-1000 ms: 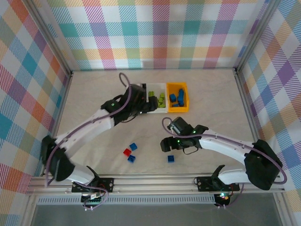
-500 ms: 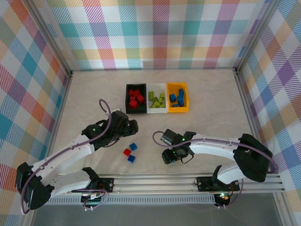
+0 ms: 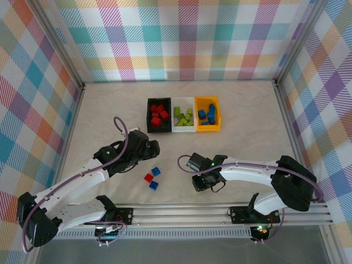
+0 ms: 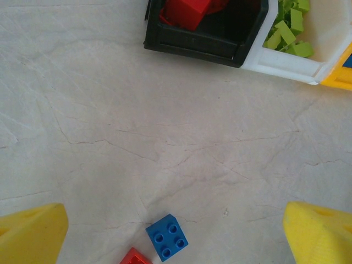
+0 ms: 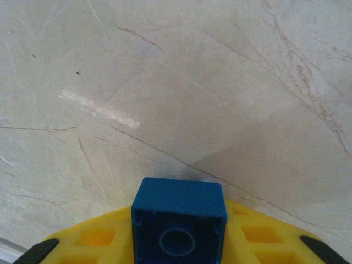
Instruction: Sort the legos into containers by color
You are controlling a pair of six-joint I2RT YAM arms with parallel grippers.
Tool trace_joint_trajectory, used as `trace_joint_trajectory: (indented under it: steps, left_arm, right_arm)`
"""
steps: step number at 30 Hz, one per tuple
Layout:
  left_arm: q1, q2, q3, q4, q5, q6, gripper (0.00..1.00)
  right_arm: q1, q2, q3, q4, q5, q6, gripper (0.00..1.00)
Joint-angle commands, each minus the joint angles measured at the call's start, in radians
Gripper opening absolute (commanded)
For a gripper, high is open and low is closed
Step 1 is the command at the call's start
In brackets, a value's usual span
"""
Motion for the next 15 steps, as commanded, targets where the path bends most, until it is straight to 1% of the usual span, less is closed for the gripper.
trace_joint_trajectory:
  steps: [1,2,4,6,8,11,15]
  left_arm:
    - [0.001,-0.005,0.020,-0.023,-0.010,0.037,1.00]
    - [0.001,-0.006,0.021,-0.020,-0.001,0.046,1.00]
    - [0.001,-0.012,0.024,-0.012,0.017,0.063,1.00]
    - [0.001,-0.022,0.024,0.002,0.041,0.081,1.00]
    - [0.000,-0.036,0.023,0.018,0.062,0.098,1.00]
    - [-0.001,-0.051,0.024,0.037,0.097,0.124,1.00]
    - [-0.001,-0.068,0.024,0.059,0.158,0.163,1.00]
  right_arm:
    - [-0.004,-0.067,0.043,-0.030,0.040,-0.027,0.34]
    - [-0.026,-0.082,0.062,-0.042,0.047,-0.042,0.34]
    - [-0.100,-0.099,0.099,-0.051,0.023,-0.077,0.34]
    - [-0.199,-0.104,0.147,-0.036,-0.007,-0.120,0.34]
    - [-0.273,-0.091,0.208,-0.020,-0.021,-0.162,0.34]
    - [-0.391,-0.014,0.318,0.015,-0.031,-0.201,0.34]
    - [-0.525,0.152,0.461,0.081,-0.041,-0.194,0.35]
